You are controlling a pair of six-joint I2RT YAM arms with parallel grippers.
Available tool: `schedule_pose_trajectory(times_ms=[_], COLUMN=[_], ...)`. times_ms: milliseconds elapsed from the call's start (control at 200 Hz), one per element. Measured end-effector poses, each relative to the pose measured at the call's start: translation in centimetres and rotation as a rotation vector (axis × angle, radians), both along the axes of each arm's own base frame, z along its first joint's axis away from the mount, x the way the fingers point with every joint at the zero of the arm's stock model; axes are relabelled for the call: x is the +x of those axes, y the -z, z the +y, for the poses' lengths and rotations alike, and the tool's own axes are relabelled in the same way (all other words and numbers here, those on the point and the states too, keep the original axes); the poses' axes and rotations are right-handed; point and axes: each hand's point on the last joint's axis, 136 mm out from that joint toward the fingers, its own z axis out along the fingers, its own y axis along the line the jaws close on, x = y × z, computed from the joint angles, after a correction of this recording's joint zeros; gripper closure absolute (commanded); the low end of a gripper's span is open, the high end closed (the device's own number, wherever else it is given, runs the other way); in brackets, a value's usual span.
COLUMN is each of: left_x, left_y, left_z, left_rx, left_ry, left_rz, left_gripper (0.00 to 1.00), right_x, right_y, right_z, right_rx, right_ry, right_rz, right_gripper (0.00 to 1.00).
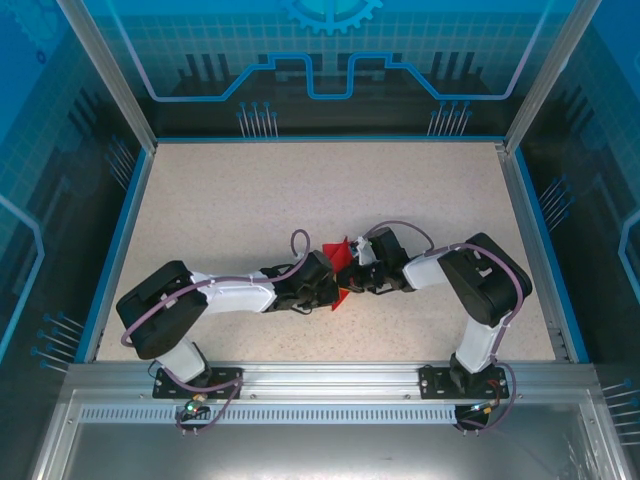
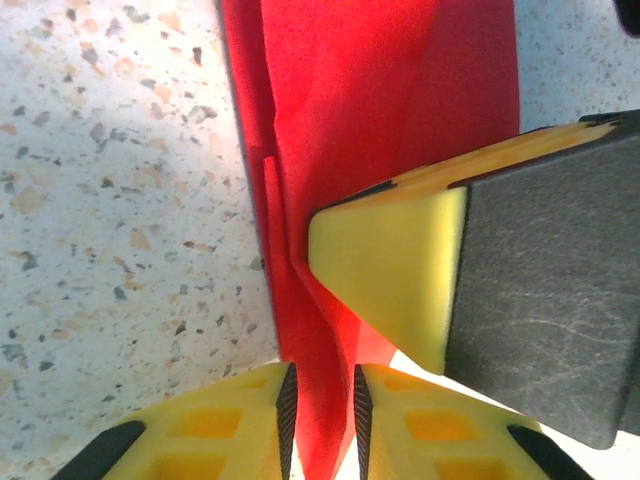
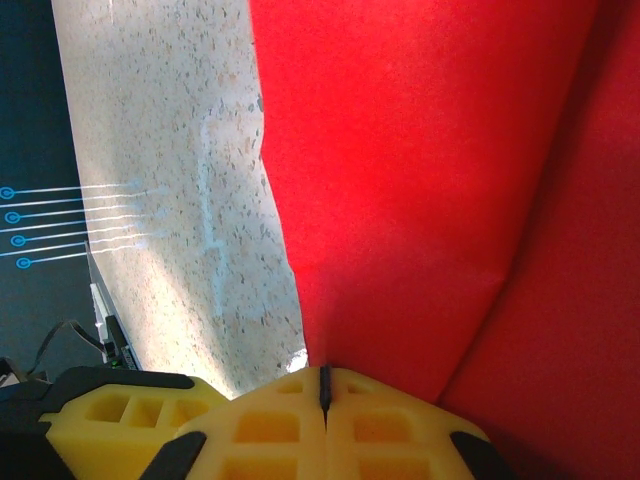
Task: Fold a paper plane with a square sheet of paper (pick it up from the middle)
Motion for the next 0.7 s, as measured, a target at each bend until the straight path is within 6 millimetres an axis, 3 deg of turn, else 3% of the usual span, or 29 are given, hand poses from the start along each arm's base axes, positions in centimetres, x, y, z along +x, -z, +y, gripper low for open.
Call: schedule_pose_trajectory(times_ms=[430, 700], left_x=[0.0, 0.0], left_y=[0.4, 1.0], left_z=[-0.5, -0.6], left_rx=[-0.017, -0.015], left_ry=[0.008, 0.015], left_rz=[0.009, 0.022], left_gripper=[0.86, 1.00], right_x=[0.1, 0.1], right_y=[0.0, -0.1], right_z=[-0.1, -0.2], right_rx=[0.002, 0.003], right_ry=[0.006, 0.007], right_rz=[0.001, 0.001], right_gripper=[1.00, 1.00])
